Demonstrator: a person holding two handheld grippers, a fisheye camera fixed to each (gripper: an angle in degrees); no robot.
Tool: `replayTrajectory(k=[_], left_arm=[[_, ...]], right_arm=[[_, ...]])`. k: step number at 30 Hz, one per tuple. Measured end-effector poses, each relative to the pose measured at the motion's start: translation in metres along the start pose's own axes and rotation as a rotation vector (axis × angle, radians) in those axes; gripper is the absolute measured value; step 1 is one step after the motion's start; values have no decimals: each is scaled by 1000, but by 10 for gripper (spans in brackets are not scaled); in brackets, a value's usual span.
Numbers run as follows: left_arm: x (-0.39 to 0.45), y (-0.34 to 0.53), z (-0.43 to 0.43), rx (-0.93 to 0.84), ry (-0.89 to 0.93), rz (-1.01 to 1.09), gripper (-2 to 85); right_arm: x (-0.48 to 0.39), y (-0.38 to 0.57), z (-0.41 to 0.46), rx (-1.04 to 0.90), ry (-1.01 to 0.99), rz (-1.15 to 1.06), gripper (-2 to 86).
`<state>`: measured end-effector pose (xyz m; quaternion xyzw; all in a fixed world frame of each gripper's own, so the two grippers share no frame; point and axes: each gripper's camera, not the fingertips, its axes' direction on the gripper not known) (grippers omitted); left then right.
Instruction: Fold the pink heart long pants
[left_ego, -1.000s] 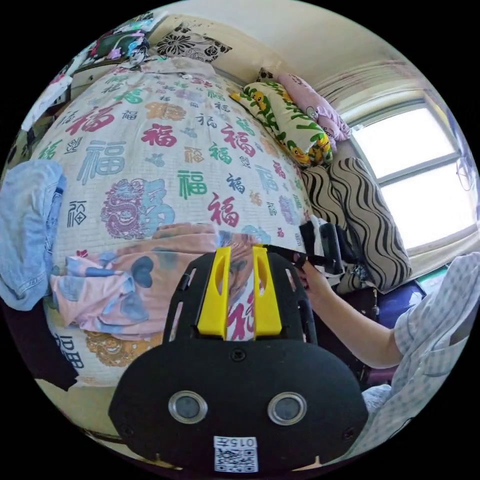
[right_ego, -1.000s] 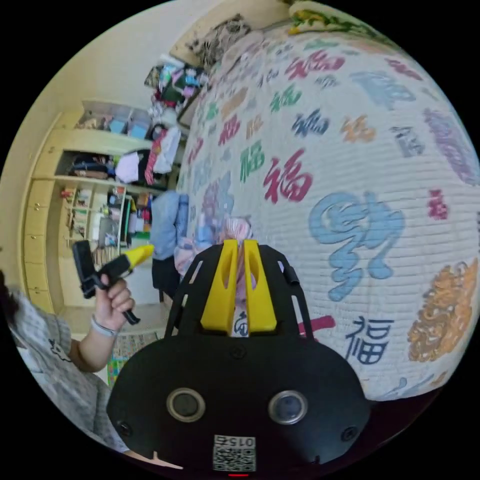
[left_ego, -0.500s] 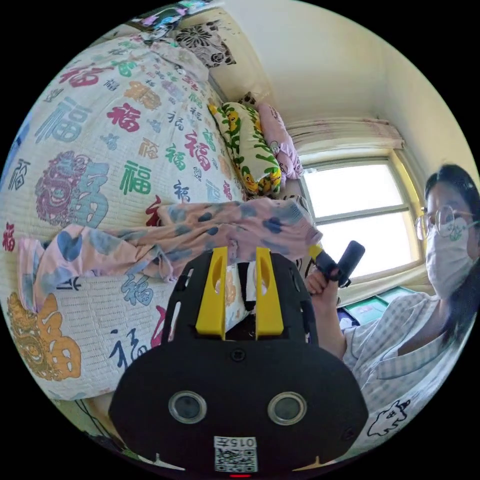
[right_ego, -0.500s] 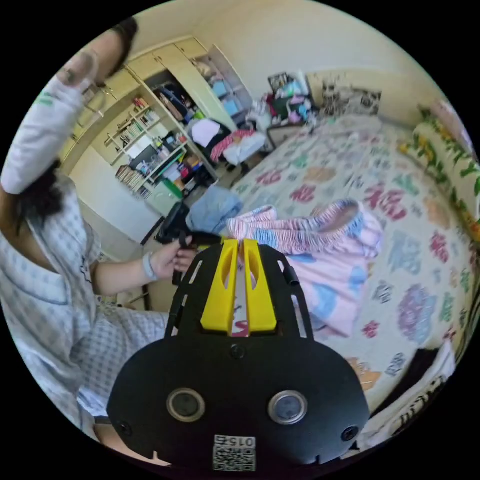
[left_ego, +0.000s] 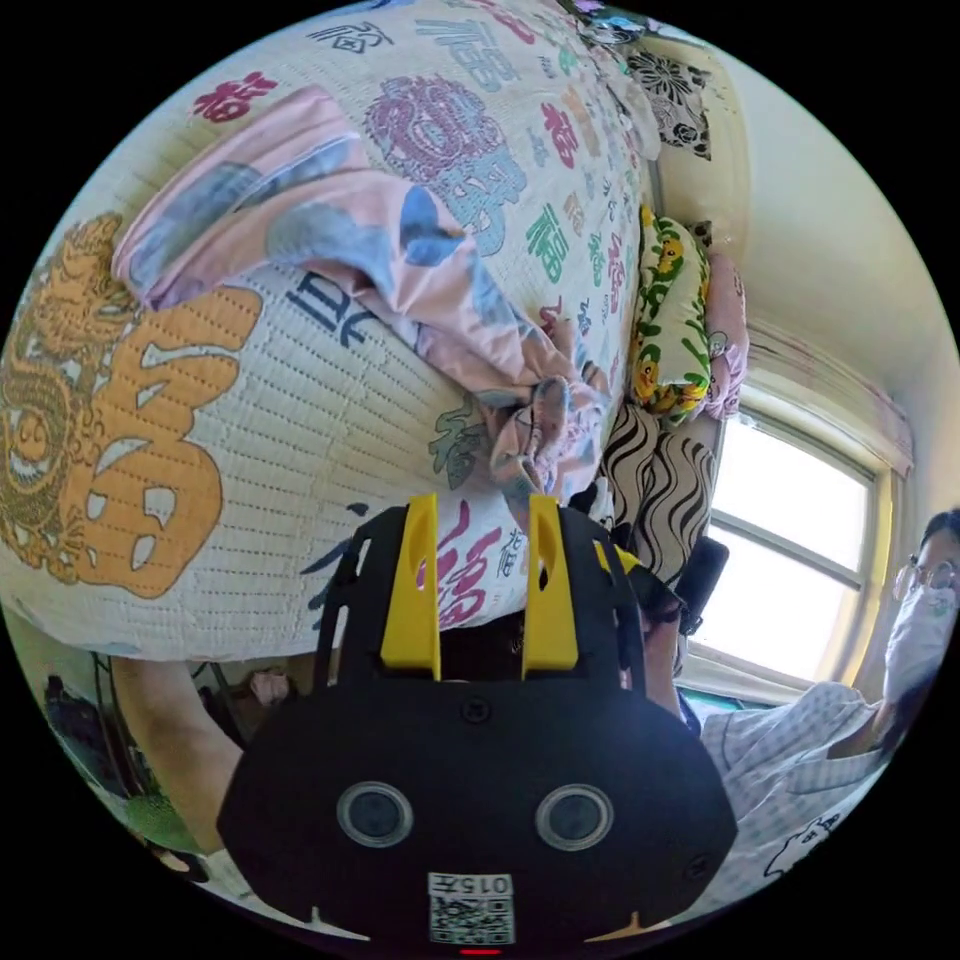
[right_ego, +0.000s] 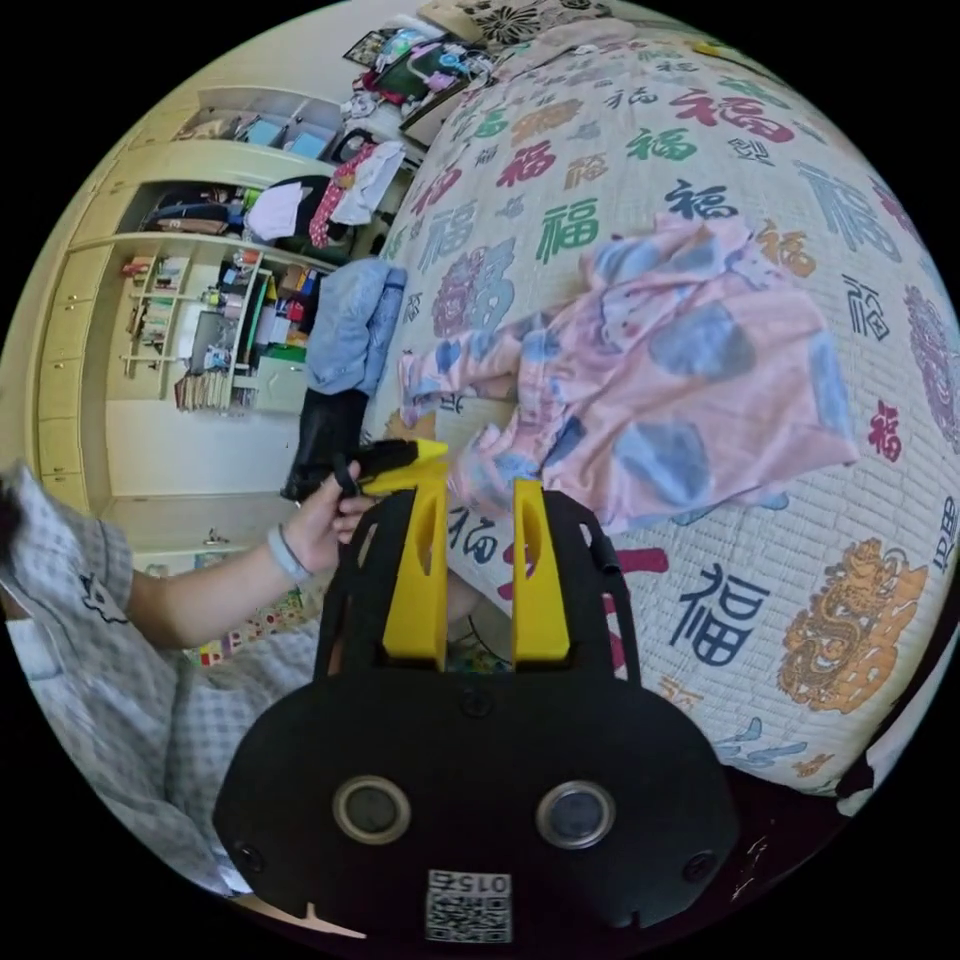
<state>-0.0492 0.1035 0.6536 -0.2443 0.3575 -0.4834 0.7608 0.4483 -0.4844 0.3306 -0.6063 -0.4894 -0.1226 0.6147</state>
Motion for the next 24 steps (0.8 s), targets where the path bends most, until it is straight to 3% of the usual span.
replayTrajectory(k=[5,7,15,19,24], left_arm=[[-12,2,16,126,201,-178,121],[-7,5,17,136,65,-161,127],[23,15,35,42,-182,-36,117],[40,31,32,58,-200,-31,125],[69,49,30,46,-330,26,118]], right_arm=[[-2,-4,-14,68,-26,78,98],[-4,-7,-7,46,55,95,101],[-21,-11,51,-59,350,135,111],[-28,6,75,-125,541,118,93],[-23,42,65,-98,435,152,69]])
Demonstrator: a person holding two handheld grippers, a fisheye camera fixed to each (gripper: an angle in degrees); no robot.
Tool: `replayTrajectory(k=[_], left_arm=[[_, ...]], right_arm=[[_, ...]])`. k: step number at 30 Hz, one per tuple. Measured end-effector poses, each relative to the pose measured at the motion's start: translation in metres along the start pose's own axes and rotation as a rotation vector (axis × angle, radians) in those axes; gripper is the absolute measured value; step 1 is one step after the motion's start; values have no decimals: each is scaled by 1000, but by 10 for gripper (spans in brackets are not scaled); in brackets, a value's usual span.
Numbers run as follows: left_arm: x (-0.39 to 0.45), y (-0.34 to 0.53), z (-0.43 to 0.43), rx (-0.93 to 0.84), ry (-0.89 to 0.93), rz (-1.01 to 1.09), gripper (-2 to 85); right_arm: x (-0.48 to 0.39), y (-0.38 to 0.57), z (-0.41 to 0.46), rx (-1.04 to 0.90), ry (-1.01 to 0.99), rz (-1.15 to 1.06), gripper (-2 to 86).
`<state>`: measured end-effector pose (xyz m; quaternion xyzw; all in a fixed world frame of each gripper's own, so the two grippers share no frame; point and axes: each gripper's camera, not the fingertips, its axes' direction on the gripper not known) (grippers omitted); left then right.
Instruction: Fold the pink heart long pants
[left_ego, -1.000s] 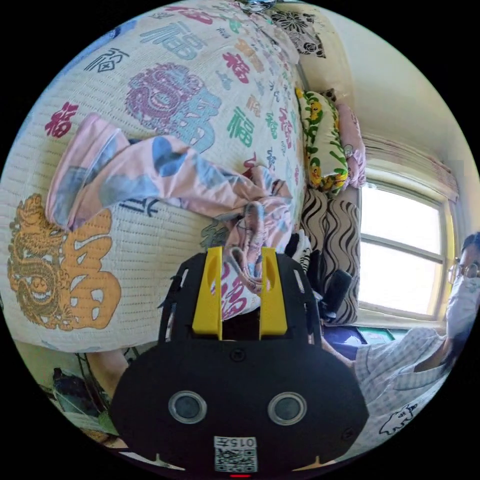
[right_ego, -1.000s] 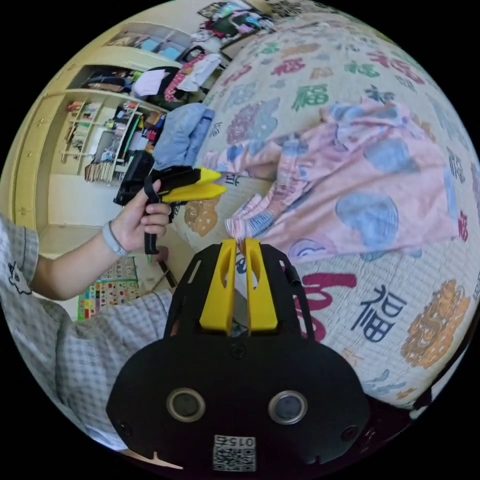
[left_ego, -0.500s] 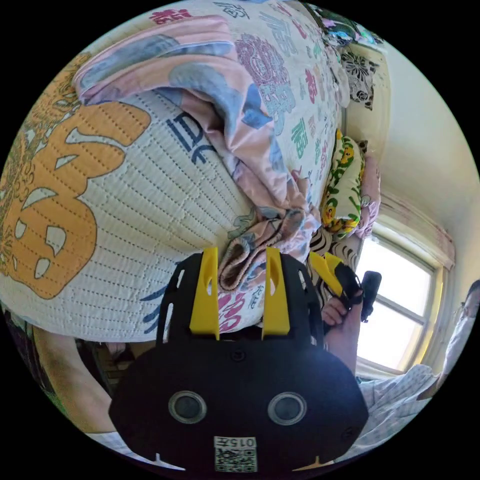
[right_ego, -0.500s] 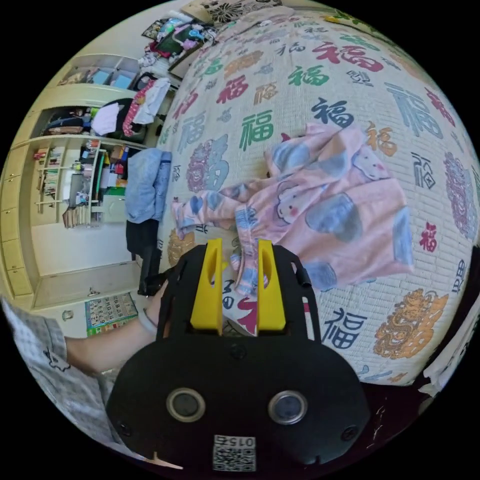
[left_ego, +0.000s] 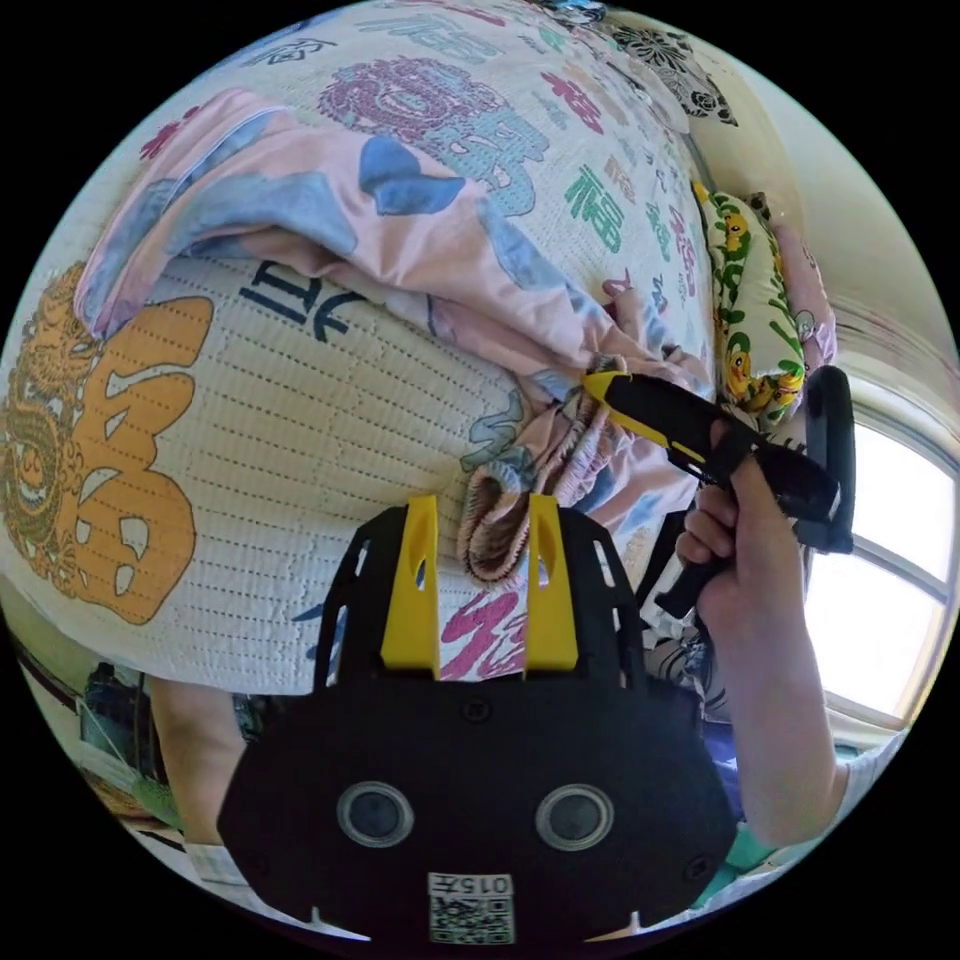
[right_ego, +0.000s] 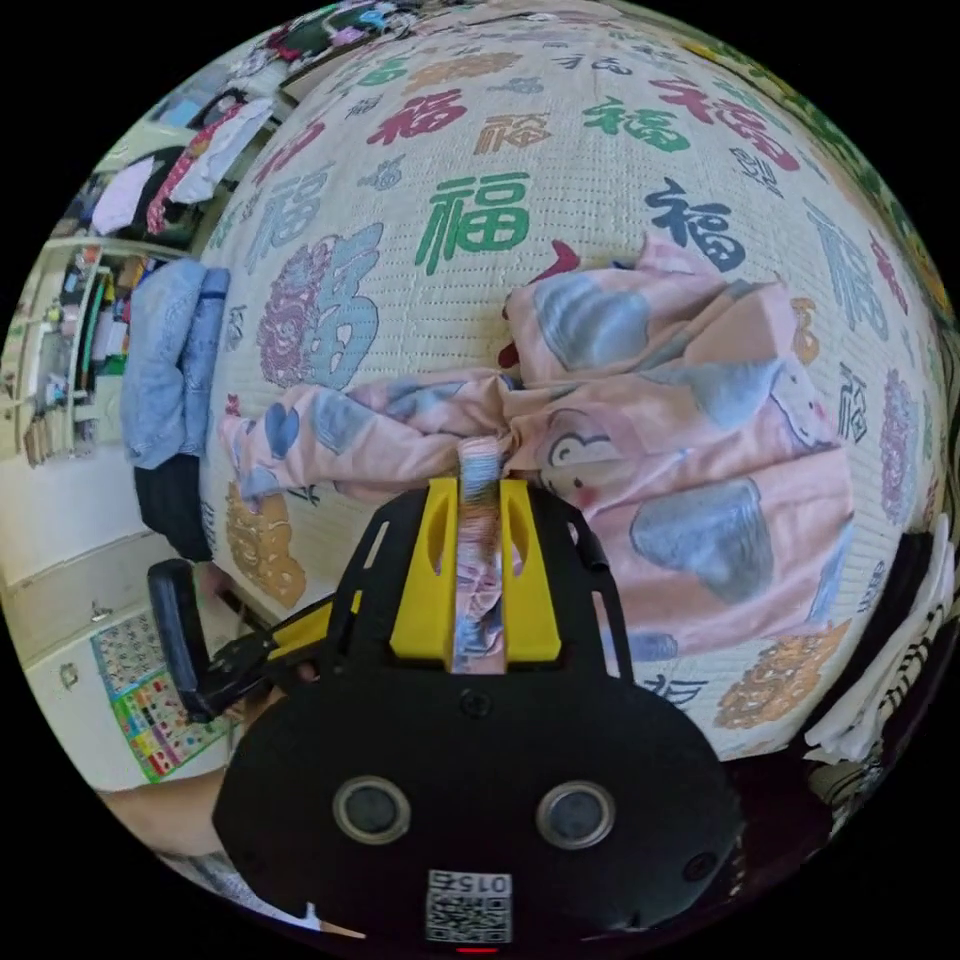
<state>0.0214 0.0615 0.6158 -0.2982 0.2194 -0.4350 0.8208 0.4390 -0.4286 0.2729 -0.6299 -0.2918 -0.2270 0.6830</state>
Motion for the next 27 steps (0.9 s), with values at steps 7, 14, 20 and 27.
replayTrajectory(k=[7,14,20,27], left_arm=[[19,32,-19,29,23,-6,74],[48,65,-58,17,228,0,12],[153,82,-160,213,445,180,3],[379,63,-266,275,593,618,2]], right_arm=[[44,112,-39,201,-461,131,35],[79,246,-97,418,-670,254,15],[119,313,-165,688,-796,305,13],[143,344,-300,992,-745,208,14]])
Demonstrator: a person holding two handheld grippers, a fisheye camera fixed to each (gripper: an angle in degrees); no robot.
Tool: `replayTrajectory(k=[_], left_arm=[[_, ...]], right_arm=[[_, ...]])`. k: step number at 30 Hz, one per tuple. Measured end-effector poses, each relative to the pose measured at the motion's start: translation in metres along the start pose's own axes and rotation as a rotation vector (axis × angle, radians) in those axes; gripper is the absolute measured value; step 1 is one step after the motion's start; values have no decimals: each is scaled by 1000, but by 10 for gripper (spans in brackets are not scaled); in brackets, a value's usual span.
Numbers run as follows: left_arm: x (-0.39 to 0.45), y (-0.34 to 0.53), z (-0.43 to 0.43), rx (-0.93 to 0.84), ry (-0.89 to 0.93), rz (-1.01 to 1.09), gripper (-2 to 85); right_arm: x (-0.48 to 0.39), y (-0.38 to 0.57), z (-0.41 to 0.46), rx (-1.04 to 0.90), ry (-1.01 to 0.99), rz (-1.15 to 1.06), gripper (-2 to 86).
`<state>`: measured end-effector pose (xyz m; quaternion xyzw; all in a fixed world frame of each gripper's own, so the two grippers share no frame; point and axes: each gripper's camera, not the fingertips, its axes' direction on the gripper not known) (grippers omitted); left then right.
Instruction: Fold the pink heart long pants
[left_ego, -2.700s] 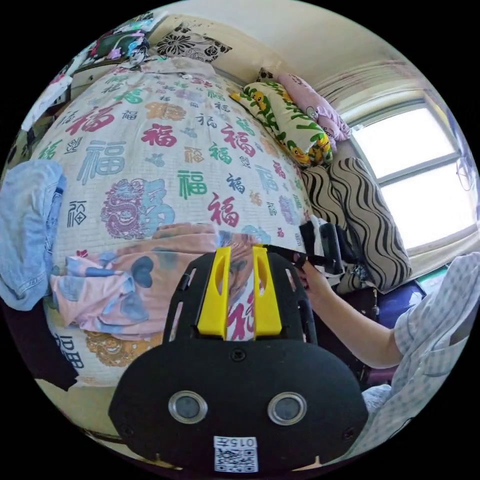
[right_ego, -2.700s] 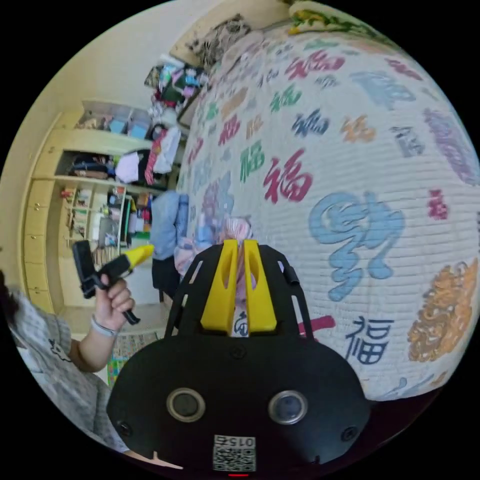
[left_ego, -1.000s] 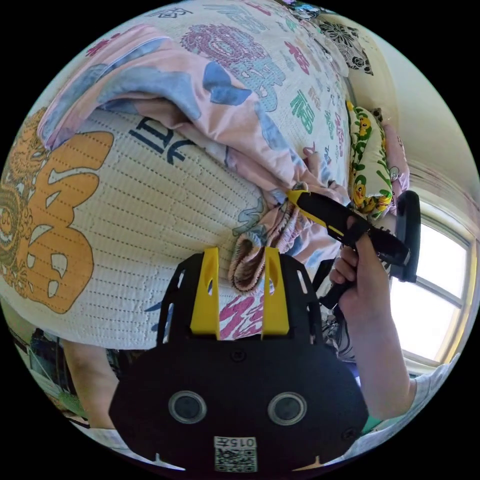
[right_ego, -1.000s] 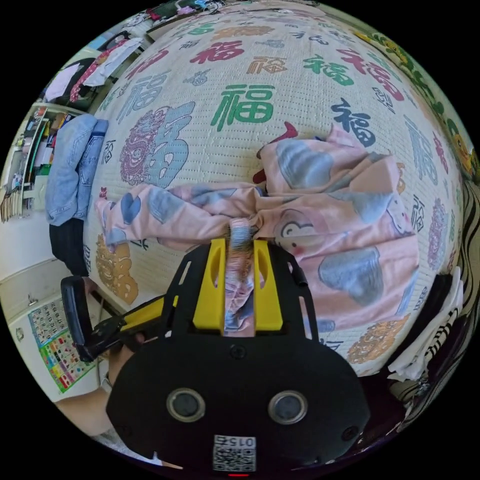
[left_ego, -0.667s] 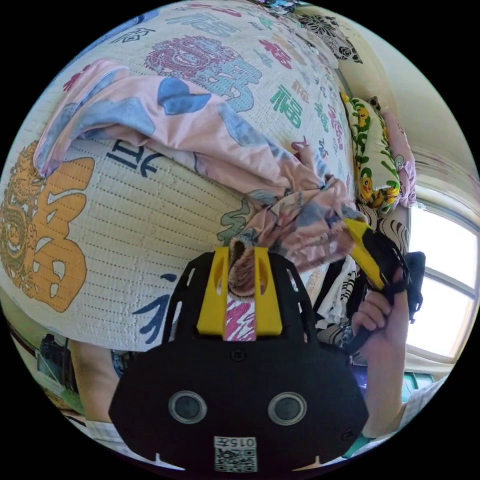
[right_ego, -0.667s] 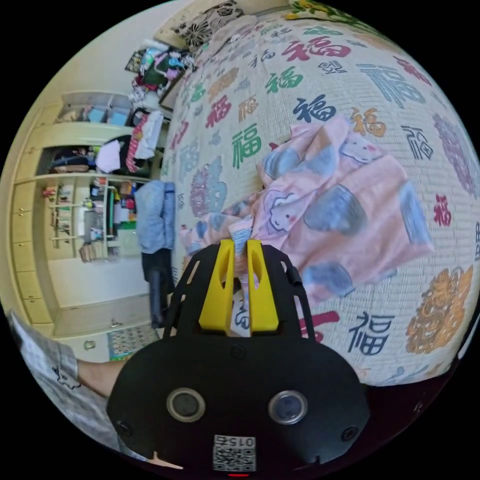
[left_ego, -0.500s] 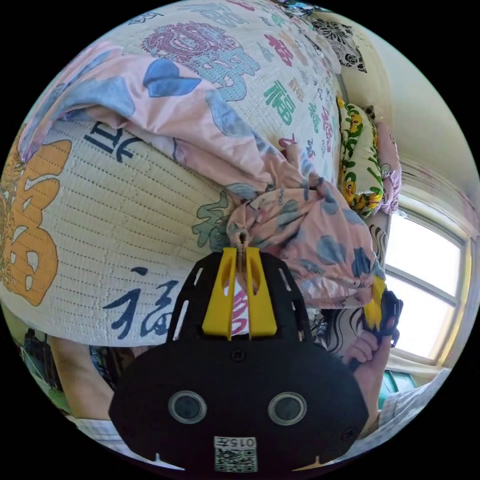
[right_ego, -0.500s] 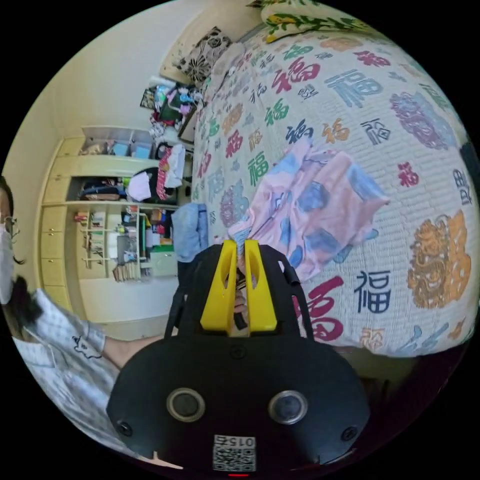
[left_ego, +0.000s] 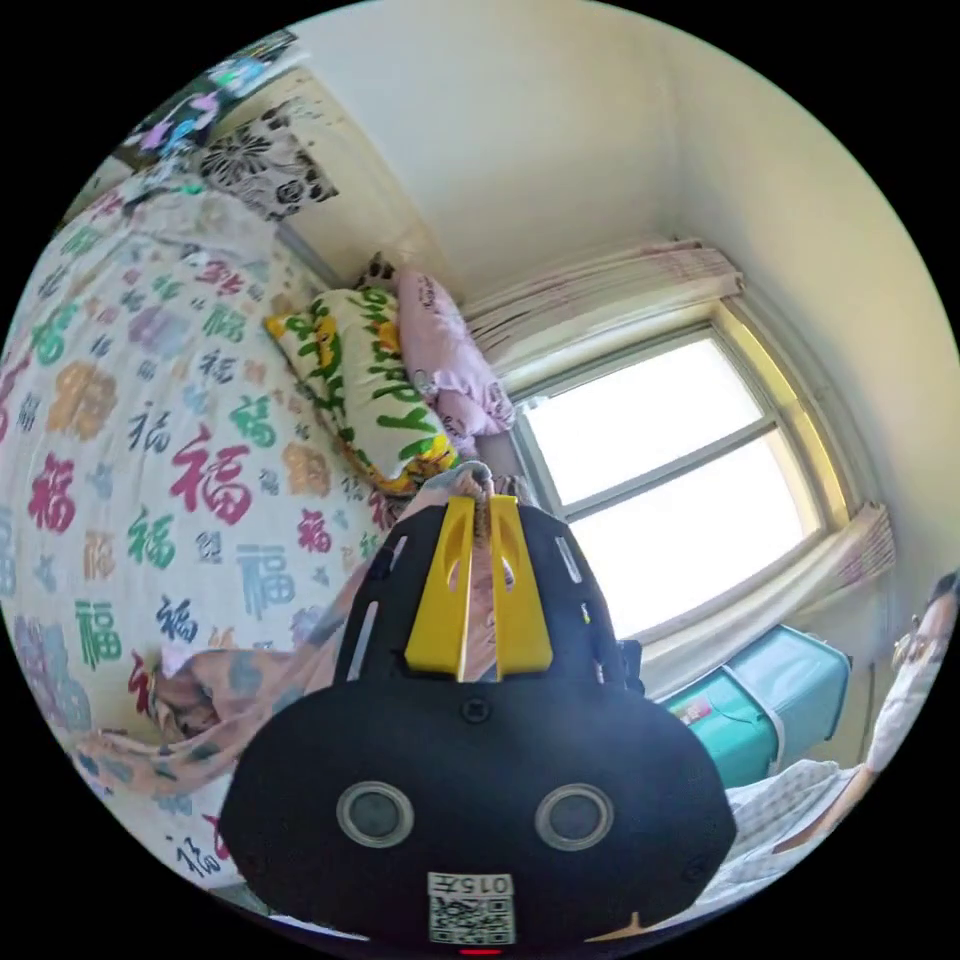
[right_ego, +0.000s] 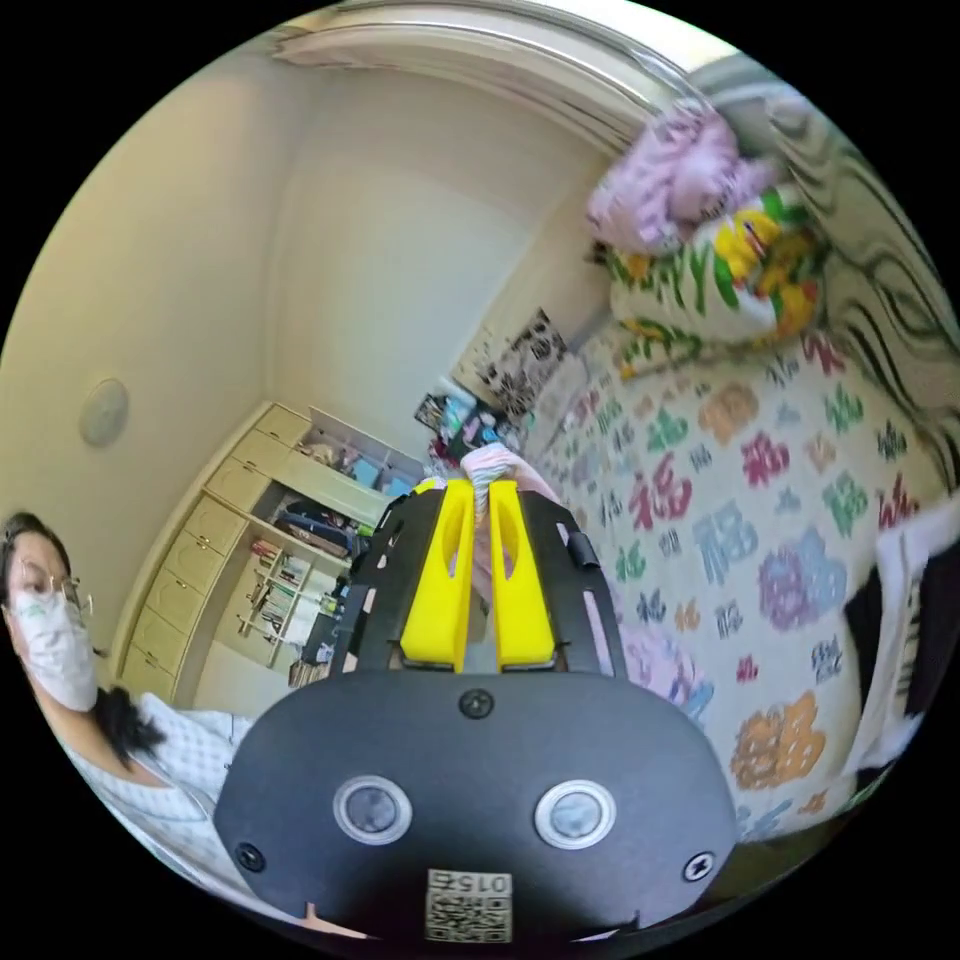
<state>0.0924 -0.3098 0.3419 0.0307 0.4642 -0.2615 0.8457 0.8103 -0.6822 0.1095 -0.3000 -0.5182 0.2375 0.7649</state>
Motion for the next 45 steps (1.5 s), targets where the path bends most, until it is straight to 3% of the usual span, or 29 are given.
replayTrajectory(k=[5,10,17,20,25,31,35,45], left_arm=[[141,-74,6,42,108,199,2],[270,-104,-44,153,299,390,1],[308,-90,-129,180,416,516,4],[279,-72,-166,187,391,537,4],[151,-40,-212,121,279,343,3],[-37,15,-262,-26,110,-25,3],[-128,46,-295,-128,-38,-155,3],[-309,97,-390,-292,-330,-338,4]], right_arm=[[-103,-62,-72,154,18,-246,17],[-196,-66,-121,259,-10,-482,19],[-278,1,-130,268,5,-789,22],[-274,39,-100,205,105,-859,22],[-219,99,-17,29,212,-780,11],[-107,178,112,-270,216,-348,5],[-36,230,192,-408,212,-56,4],[34,294,371,-846,223,19,3]])
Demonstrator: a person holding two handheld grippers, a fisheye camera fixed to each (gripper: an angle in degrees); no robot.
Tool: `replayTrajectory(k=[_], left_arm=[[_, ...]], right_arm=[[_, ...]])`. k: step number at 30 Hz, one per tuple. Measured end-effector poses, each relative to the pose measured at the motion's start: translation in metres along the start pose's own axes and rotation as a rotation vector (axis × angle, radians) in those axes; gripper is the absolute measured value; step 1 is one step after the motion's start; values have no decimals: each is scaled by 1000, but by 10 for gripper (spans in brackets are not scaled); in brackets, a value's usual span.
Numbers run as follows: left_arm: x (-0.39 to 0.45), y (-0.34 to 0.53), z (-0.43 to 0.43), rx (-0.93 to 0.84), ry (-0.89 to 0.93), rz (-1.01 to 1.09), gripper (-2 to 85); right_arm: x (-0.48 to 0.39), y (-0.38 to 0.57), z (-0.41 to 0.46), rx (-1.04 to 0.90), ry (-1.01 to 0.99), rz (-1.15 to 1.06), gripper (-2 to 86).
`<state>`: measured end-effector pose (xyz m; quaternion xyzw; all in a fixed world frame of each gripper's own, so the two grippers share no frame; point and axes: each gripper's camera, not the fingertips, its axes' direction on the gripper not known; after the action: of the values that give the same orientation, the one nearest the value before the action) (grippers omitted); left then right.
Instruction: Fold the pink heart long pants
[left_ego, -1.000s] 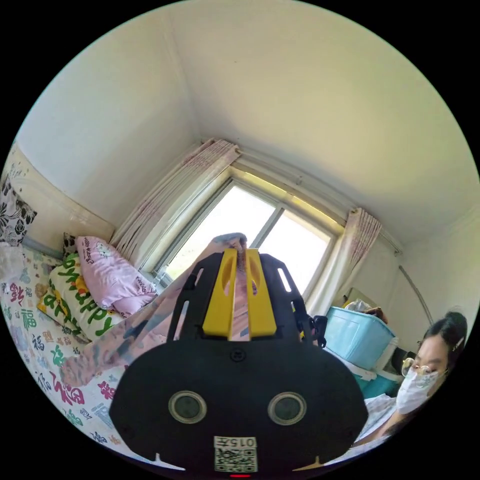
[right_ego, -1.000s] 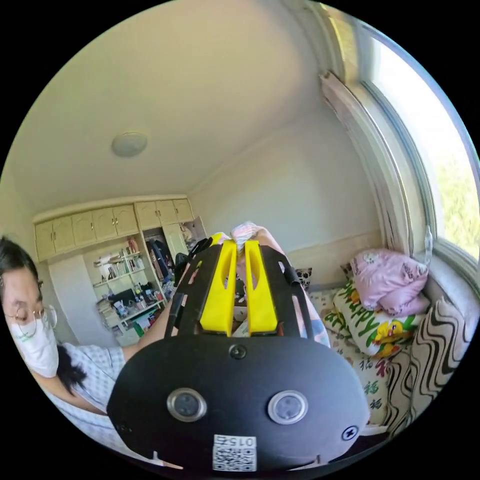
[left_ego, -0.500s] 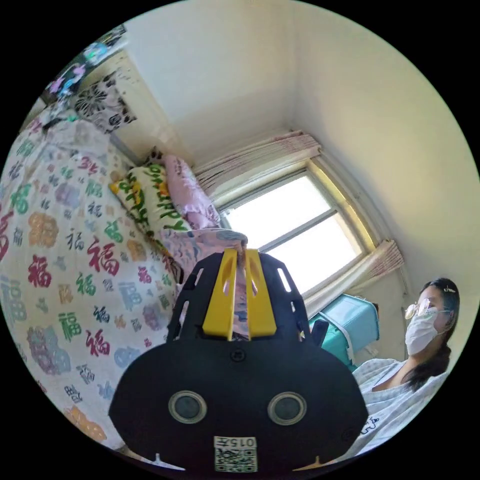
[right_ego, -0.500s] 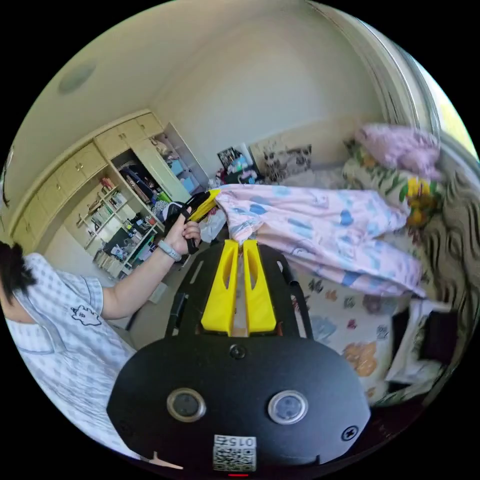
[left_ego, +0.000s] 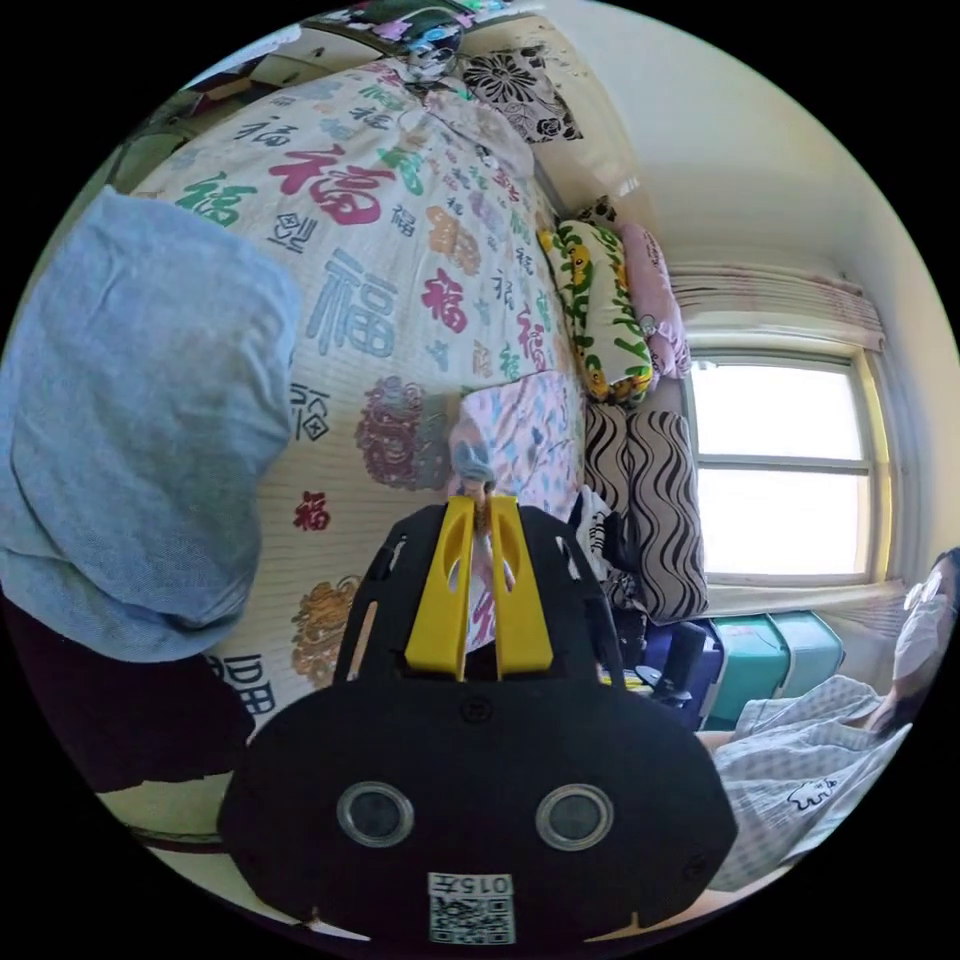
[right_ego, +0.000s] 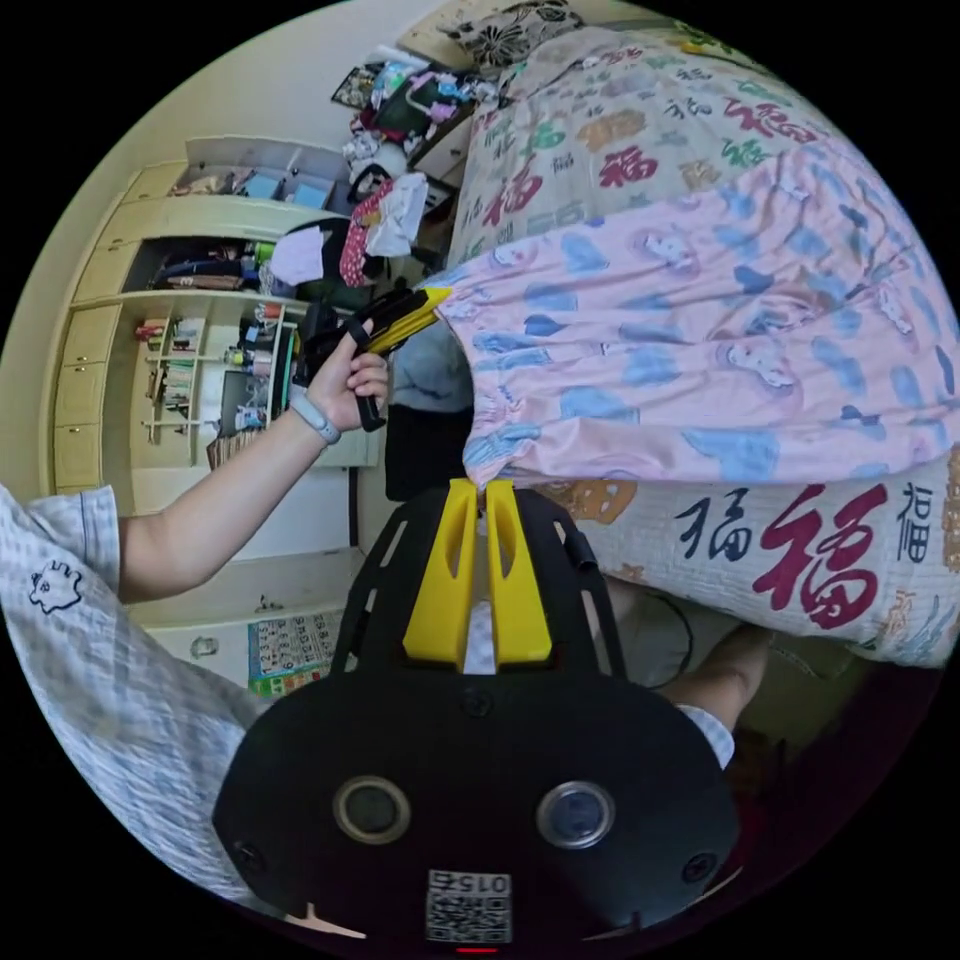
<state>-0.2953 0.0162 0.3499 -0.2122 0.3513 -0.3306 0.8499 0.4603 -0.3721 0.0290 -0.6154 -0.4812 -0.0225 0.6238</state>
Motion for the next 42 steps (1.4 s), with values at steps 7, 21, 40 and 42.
replayTrajectory(k=[7,21,40,42], left_arm=[[-92,-10,10,-18,-39,-28,6],[-133,-23,54,19,-277,-37,99],[-173,28,233,-149,-568,-293,25],[-180,32,233,-154,-555,-340,24]], right_arm=[[39,-75,65,-168,4,20,4],[147,-164,22,-305,34,249,62],[267,-400,-84,-378,301,71,-3],[276,-403,-95,-383,214,155,-1]])
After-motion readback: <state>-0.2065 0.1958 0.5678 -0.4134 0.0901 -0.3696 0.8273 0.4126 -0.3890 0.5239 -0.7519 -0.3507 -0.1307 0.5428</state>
